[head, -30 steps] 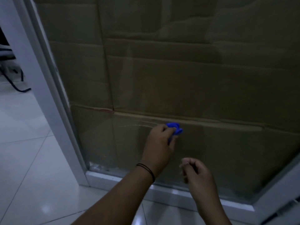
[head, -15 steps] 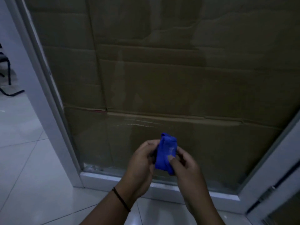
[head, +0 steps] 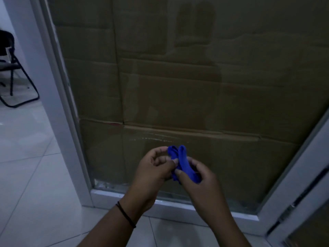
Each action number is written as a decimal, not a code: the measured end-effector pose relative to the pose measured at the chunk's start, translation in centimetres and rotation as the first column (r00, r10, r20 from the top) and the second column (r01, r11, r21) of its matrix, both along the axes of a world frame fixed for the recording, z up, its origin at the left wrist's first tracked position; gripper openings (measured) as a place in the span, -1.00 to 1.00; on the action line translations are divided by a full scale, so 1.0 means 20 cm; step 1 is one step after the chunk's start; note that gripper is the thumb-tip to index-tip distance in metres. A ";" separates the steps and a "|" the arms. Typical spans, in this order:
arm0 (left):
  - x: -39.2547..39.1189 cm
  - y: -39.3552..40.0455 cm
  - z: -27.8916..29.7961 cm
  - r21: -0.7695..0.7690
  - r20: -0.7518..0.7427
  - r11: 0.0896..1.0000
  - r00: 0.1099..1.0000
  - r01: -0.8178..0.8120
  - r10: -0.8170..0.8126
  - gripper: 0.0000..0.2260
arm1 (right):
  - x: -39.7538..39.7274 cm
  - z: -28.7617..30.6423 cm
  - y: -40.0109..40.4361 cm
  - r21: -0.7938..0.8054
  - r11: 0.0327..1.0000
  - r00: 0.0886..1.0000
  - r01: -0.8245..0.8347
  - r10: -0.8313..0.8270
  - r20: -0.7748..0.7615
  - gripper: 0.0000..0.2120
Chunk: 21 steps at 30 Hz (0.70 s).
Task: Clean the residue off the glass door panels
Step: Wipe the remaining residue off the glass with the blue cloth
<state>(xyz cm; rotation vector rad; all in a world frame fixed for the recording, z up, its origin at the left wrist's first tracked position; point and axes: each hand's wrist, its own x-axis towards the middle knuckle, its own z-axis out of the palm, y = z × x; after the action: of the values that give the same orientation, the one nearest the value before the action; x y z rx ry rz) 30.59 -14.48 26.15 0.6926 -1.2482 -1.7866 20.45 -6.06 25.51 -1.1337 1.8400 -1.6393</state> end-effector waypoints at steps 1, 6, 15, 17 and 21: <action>0.01 0.00 0.01 0.000 -0.005 1.000 1.000 0.001 -0.001 -0.72 | 0.00 0.01 0.00 -0.009 1.000 1.000 0.025 -0.025 0.019 -0.79; 0.06 -0.01 0.03 0.154 -0.217 0.979 0.971 0.132 -0.096 -0.75 | -0.01 0.07 0.00 -0.124 0.990 0.795 -0.061 0.123 0.594 -0.82; 0.09 -0.02 0.02 0.082 0.047 0.995 0.997 0.058 -0.062 -0.76 | 0.04 0.05 -0.02 -0.120 0.988 0.817 -0.094 0.145 0.559 -0.79; 0.10 -0.03 0.01 0.129 0.028 0.991 0.999 0.041 -0.045 -0.81 | 0.04 0.06 -0.02 -0.155 0.983 0.757 -0.094 0.172 0.631 -0.80; 0.13 -0.05 0.00 0.285 -0.240 0.930 0.957 0.233 -0.166 -0.63 | 0.02 0.05 -0.02 -0.227 0.972 0.571 -0.055 0.217 0.792 -0.86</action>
<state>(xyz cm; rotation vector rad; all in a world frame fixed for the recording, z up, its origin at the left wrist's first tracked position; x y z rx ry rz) 33.15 -15.42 26.17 0.5405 -0.9298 -2.1944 20.87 -6.54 26.59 -0.3885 0.9758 -1.8130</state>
